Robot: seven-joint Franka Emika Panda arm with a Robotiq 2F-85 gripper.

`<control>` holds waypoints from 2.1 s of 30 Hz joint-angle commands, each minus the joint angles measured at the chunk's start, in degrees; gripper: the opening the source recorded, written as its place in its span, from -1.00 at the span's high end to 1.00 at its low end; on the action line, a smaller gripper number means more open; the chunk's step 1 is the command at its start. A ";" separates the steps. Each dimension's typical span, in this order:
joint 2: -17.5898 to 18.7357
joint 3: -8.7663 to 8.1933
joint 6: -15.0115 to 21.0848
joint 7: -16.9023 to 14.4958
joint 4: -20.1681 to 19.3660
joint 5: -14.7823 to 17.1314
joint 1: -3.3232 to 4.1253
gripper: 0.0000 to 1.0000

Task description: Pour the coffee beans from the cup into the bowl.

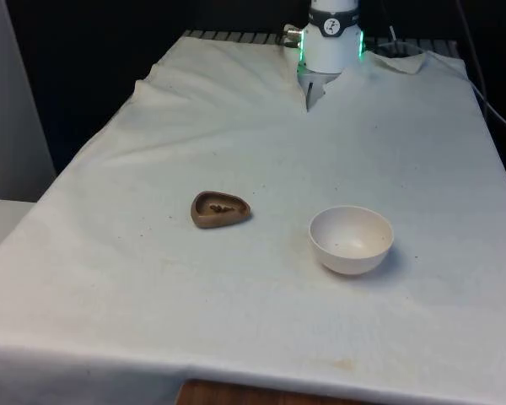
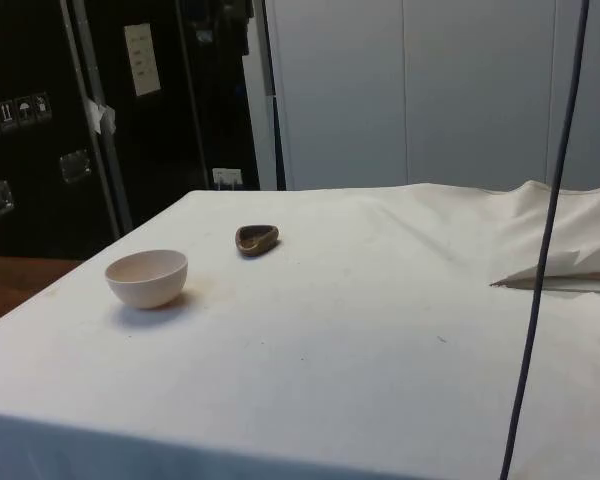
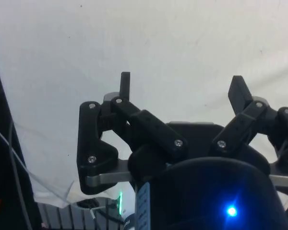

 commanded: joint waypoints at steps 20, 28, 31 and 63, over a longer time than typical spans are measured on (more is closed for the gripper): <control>1.20 -2.46 9.63 -2.35 -5.16 -0.57 -0.29 -1.00; 2.64 -3.72 11.80 -3.50 -5.79 -0.46 -0.29 -1.00; 3.61 -4.13 13.06 -3.78 -6.07 -0.69 -0.23 -1.00; 11.69 -6.47 22.23 -6.53 -6.82 -0.17 -0.34 -1.00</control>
